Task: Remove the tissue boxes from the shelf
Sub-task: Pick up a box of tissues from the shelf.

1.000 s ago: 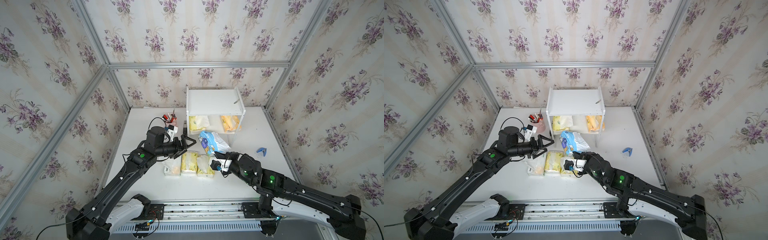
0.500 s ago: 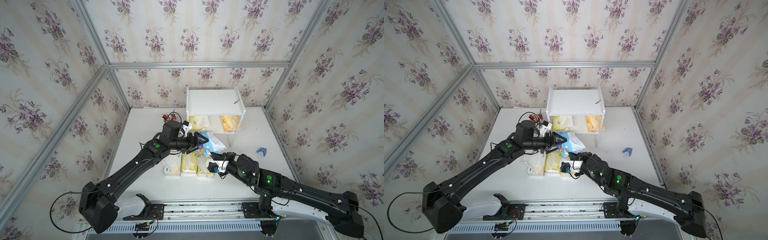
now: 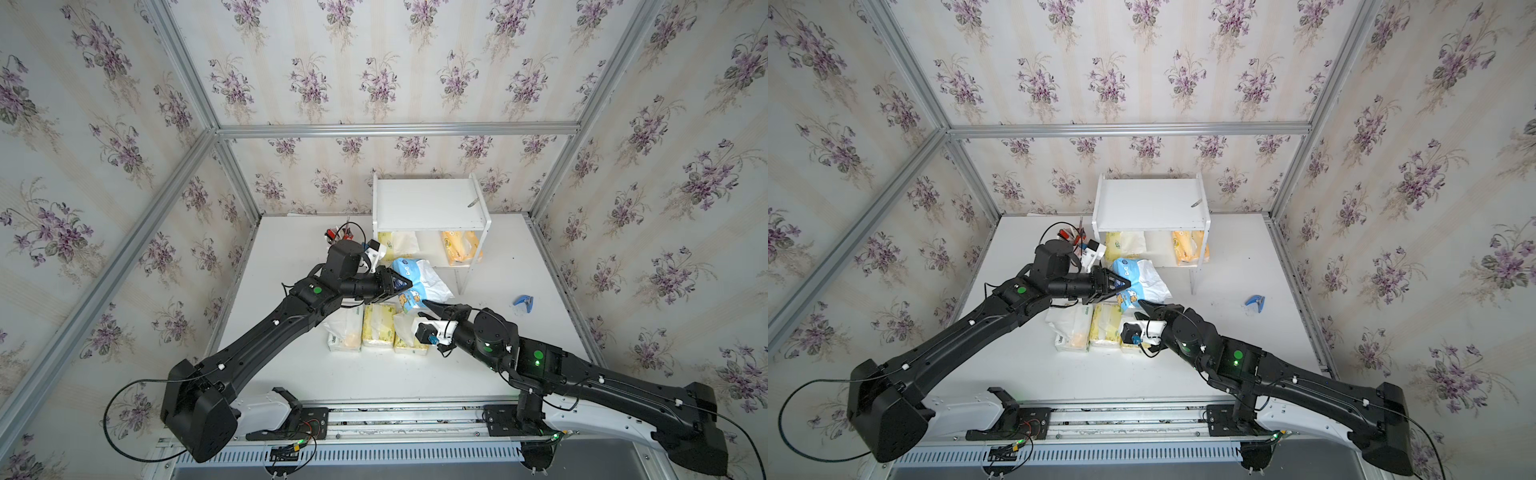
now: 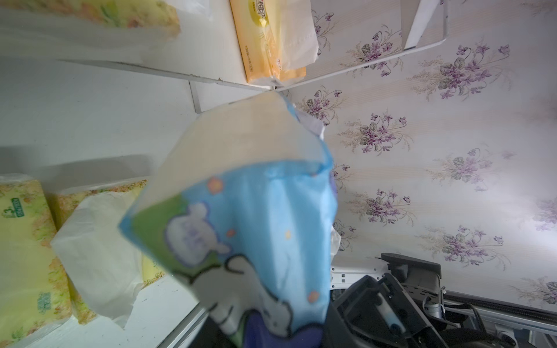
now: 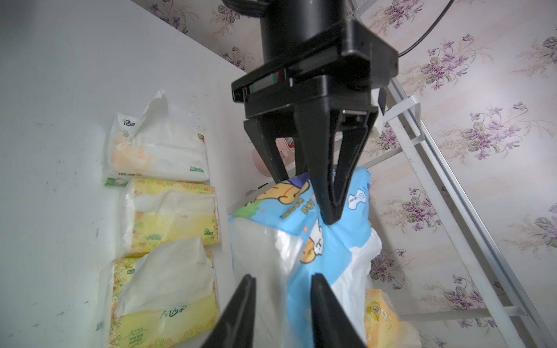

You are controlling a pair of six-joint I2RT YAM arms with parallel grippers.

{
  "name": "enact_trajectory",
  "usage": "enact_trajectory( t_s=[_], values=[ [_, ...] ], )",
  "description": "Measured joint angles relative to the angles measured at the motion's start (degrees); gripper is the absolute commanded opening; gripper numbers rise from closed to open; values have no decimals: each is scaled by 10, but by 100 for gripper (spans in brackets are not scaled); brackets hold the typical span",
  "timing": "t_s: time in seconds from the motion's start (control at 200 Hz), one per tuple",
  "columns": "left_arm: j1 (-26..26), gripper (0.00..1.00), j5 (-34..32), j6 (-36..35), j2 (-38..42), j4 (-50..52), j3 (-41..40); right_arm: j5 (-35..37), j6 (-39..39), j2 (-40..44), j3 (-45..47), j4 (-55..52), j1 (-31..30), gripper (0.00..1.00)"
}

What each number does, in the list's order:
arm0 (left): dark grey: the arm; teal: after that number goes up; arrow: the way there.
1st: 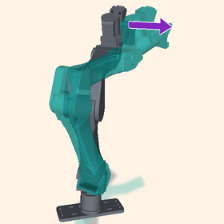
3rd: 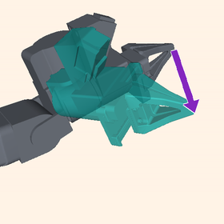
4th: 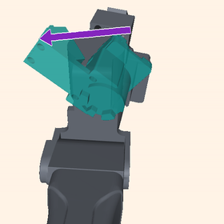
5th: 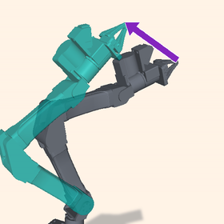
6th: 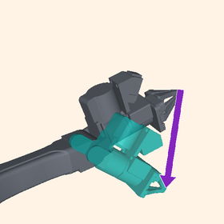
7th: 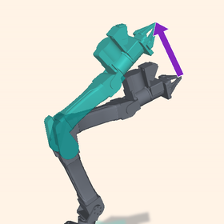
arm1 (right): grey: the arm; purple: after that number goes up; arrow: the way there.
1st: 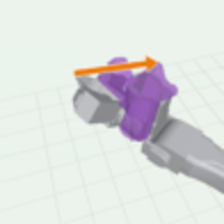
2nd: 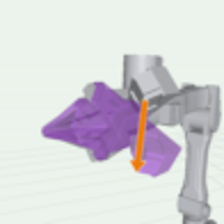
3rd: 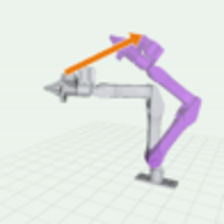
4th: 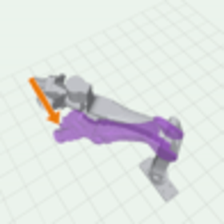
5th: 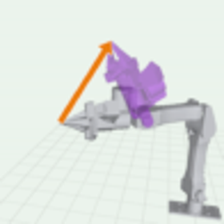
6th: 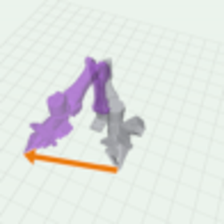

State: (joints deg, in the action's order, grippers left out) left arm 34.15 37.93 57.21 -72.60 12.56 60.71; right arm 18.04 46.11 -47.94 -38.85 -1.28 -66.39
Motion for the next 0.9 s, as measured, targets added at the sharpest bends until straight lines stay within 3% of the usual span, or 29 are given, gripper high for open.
enact_trajectory(
  t_s=[0.18, 0.395, 0.59, 0.69, 0.899],
  values=[
    [0, 19, -53, -49, 35, -6, -43, -117, -74, 40, 22, 3, 77, 59],
    [0, 15, -102, -139, 86, -42, -96, -355, -232, 83, 42, 70, 287, 64],
    [0, 15, -115, -228, 133, -89, -126, -549, -419, 3, 34, 118, 473, 63],
    [0, 15, -104, -272, 156, -113, -134, -628, -506, -53, 22, 125, 510, 63],
    [0, 15, -57, -344, 177, -149, -137, -767, -629, -154, -36, 131, 501, 68]
  ],
)
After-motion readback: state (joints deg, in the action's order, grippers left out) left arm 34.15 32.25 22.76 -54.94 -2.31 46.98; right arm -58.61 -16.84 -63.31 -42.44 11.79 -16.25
